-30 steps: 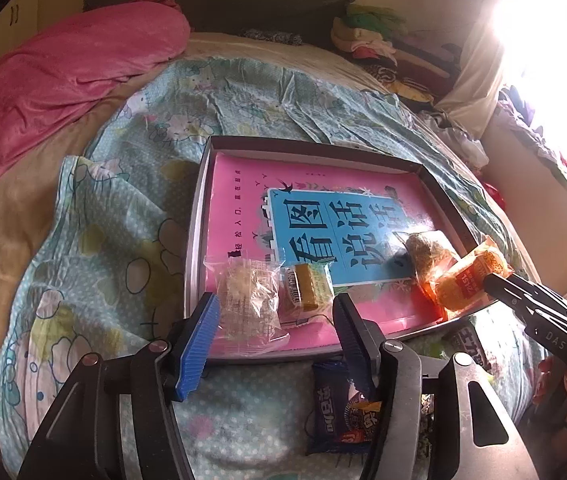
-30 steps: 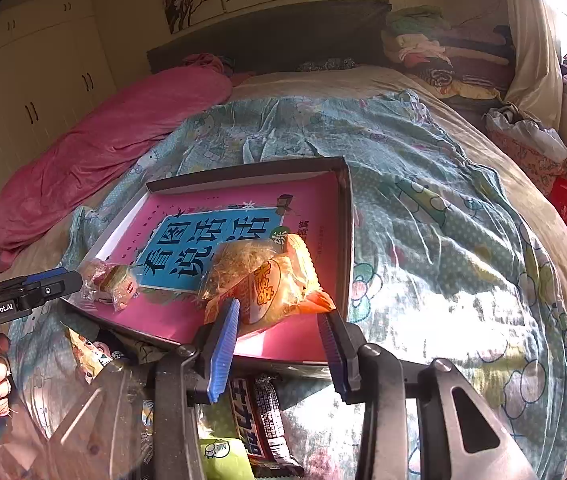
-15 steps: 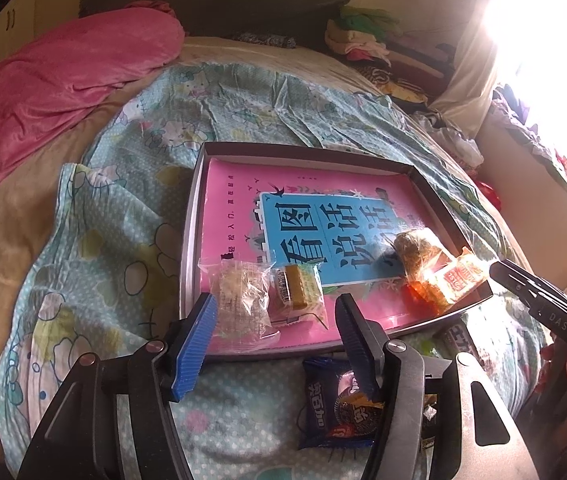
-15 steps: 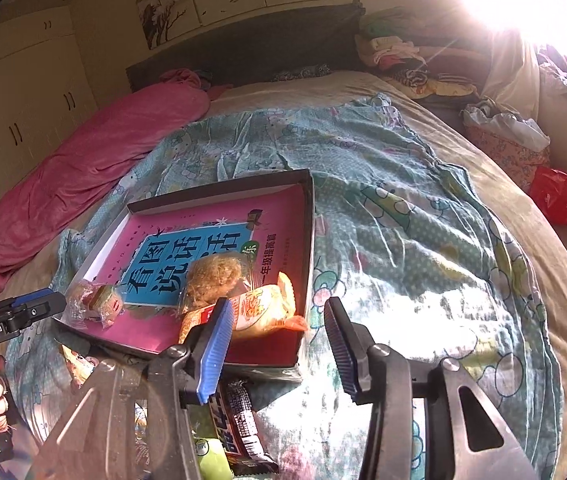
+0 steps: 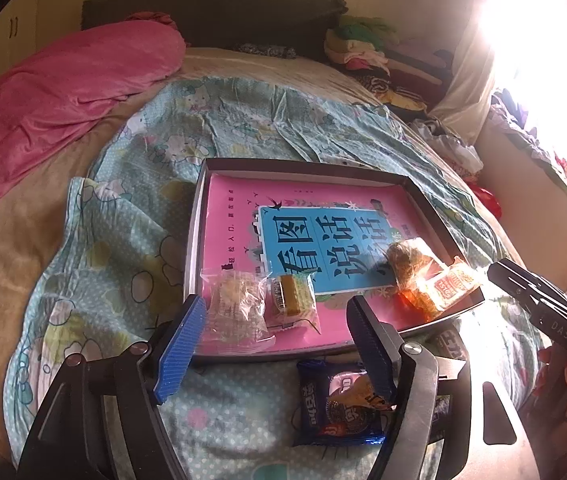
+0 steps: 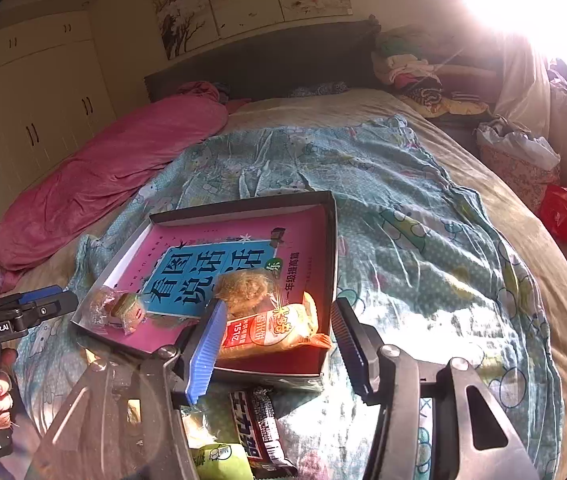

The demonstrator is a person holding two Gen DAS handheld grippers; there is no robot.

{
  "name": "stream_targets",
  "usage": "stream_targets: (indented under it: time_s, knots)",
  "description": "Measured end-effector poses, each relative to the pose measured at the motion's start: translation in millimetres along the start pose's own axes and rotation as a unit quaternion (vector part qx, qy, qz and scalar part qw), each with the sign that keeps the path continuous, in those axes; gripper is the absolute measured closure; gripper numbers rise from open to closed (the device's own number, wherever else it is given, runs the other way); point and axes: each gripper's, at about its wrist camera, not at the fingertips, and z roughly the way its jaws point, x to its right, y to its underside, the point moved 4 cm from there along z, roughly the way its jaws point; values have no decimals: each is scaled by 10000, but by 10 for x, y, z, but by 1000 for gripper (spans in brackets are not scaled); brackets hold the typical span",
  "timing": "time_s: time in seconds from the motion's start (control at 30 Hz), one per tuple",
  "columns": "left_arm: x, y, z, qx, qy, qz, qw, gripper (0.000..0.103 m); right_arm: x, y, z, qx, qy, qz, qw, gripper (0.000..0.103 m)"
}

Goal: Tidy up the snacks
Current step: 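Withdraw both tools from the box toward the snack pile beside it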

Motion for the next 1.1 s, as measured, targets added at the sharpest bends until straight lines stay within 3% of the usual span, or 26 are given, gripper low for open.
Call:
stream_targets:
  time_s: [0.7, 1.1]
  knots:
    - [199, 60, -147, 32, 135, 312, 9994, 27, -204, -33, -217, 259, -176, -284, 9991, 42]
    - [259, 122, -220, -8, 214, 384, 9990, 27, -270, 86, -293, 110, -209, -371, 9990, 42]
